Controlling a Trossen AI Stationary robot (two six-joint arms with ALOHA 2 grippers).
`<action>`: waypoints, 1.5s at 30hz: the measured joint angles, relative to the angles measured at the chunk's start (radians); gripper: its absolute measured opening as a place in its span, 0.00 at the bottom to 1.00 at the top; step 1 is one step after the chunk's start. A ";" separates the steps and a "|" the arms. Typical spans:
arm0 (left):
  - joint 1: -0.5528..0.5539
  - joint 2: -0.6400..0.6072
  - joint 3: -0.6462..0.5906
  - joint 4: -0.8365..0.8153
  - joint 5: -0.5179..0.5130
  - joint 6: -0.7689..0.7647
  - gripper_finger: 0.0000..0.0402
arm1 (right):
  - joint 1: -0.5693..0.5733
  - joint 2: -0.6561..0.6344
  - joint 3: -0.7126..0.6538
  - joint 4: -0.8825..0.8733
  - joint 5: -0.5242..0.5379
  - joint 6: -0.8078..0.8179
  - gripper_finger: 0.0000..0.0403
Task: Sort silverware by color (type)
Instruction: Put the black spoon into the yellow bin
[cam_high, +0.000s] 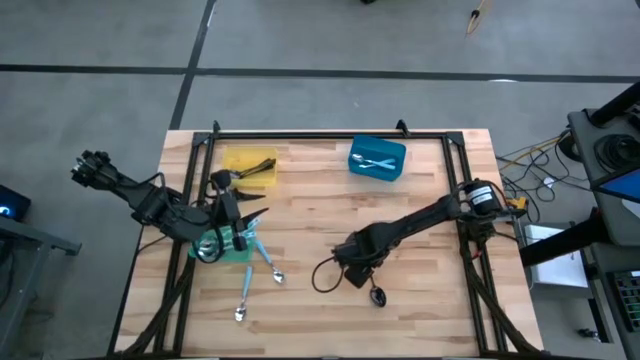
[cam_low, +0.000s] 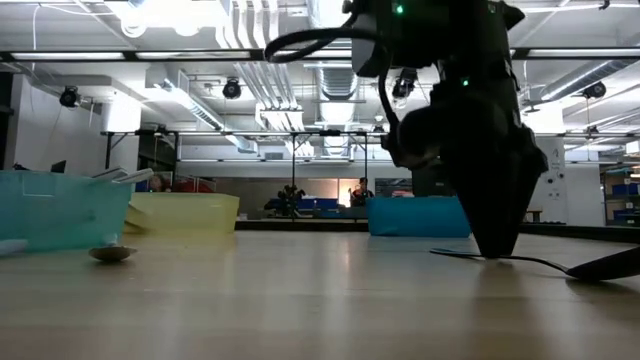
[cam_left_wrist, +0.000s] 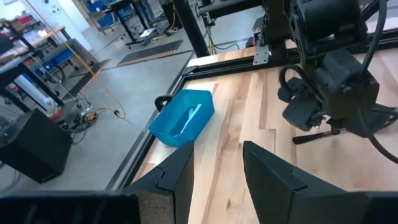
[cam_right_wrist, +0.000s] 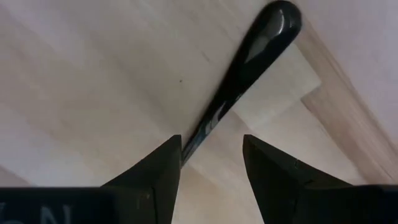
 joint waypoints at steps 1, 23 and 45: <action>0.000 -0.001 0.000 0.003 -0.001 0.009 0.29 | 0.000 0.000 -0.014 0.020 0.000 0.001 0.40; 0.002 -0.001 0.000 0.052 -0.002 0.083 0.29 | 0.002 -0.003 -0.081 0.128 0.067 -0.001 0.04; 0.011 0.003 0.000 0.145 -0.036 0.082 0.29 | -0.013 -0.370 -0.316 0.539 0.407 -0.224 0.02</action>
